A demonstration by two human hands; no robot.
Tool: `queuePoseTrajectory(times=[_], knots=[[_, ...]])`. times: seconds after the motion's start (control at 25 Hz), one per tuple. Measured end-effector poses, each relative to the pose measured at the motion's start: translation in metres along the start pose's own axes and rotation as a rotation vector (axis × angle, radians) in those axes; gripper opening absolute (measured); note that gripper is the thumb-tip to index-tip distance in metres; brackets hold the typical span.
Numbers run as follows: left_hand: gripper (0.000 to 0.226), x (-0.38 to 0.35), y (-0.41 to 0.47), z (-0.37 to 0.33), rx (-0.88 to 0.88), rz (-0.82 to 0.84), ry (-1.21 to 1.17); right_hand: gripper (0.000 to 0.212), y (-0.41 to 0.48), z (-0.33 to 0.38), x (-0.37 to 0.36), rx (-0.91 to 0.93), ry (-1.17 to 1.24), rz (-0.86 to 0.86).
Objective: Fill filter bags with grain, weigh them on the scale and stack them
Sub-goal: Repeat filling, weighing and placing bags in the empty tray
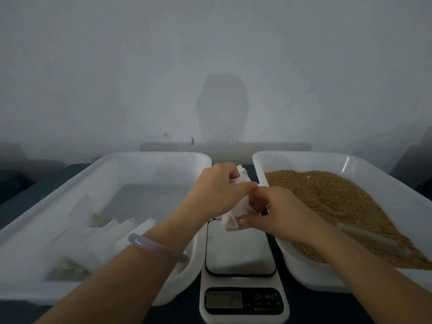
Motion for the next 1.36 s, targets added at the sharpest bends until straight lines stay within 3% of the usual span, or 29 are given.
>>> queuePoseTrajectory(times=[0.08, 0.16, 0.24, 0.36, 0.52, 0.84, 1.04, 1.36], knots=[[0.035, -0.015, -0.004, 0.012, 0.017, 0.170, -0.069, 0.018, 0.004, -0.011, -0.008, -0.032, -0.030, 0.039], [0.054, -0.030, -0.011, 0.020, 0.045, 0.357, -0.116, 0.016, 0.005, -0.021, -0.016, -0.061, -0.021, 0.088], [0.067, -0.041, -0.017, 0.024, 0.003, 0.459, 0.019, 0.029, 0.005, -0.027, -0.020, -0.076, 0.012, 0.104], [0.041, -0.046, -0.020, 0.024, -0.104, 0.429, 0.224, 0.023, 0.004, -0.028, -0.021, -0.069, 0.042, 0.084], [0.013, -0.046, -0.022, 0.026, -0.133, 0.397, 0.218, 0.033, 0.002, -0.030, -0.023, -0.089, -0.030, 0.092], [0.024, -0.041, -0.025, 0.031, -0.104, 0.376, 0.078, 0.022, 0.000, -0.026, -0.020, -0.097, 0.006, 0.071], [0.028, -0.040, -0.028, 0.032, -0.084, 0.367, -0.031, 0.053, -0.002, -0.027, -0.017, -0.129, 0.061, 0.054], [0.029, -0.040, -0.027, 0.035, -0.063, 0.356, -0.090, 0.064, -0.004, -0.026, -0.017, -0.117, 0.088, 0.052]])
Point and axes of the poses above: each hand's wrist, its own y-axis towards the middle knuckle, its own x-axis out of the back of the hand, z = x × y, the point moved 10 cm from there along y, towards the middle knuckle, and after that the axes turned 2 degrees about y, right-handed, at the moved point
